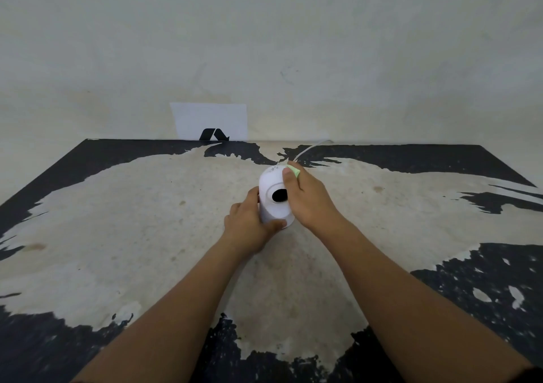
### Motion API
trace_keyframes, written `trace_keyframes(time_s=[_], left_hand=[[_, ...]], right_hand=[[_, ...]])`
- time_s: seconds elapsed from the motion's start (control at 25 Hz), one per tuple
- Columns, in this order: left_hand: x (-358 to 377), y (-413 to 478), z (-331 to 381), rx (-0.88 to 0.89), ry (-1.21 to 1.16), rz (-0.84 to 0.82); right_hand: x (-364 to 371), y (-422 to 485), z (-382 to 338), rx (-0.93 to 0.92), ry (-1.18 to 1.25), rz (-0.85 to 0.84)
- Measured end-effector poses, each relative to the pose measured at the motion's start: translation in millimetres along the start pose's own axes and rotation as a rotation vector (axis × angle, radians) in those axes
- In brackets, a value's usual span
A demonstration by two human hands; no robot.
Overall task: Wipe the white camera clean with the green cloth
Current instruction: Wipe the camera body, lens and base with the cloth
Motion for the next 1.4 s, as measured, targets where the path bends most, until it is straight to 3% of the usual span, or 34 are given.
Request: trace_keyframes(time_s=[0.12,0.32,0.4,0.52,0.72,0.92,1.04,1.2,1.32,1.4], left_hand=[[-1,-1,1,0.017,0.002,0.005],[2,-1,2,-0.005,0.038,-0.01],[4,0,0,-0.011,0.061,-0.016],[4,1,-3,-0.009,0.043,-0.019],[5,1,-3,0.012,0.06,0.012],[16,10,-5,0.05,0.246,-0.047],[16,12,-8,0.048,0.301,-0.051],[13,6,3,0.085,0.193,-0.065],[-14,1,-6,0.018,0.101,-0.037],[-49,1,-4,0.011,-0.141,0.059]], right_hand=[[2,-13,-1,-0.035,-0.035,0.022],[13,-14,-46,-0.359,-0.376,-0.008],[17,-4,-51,-0.345,-0.437,-0.054],[15,8,-42,-0.191,-0.322,-0.123],[13,-14,-33,-0.148,-0.203,-0.055],[30,-14,-54,-0.397,-0.68,-0.074],[41,-6,-61,-0.433,-0.804,-0.13],[41,-1,-63,-0.428,-0.737,-0.159],[36,2,-66,-0.381,-0.587,-0.178],[33,2,-67,-0.365,-0.446,-0.172]])
Point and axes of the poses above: each hand's wrist, its own y-axis towards the middle knuckle, its own x-axis out of the palm, z = x × y, the point moved 8 cm from there along y, towards the middle knuckle, and after that the axes turned 5 degrees about z, right-handed, at the moved point
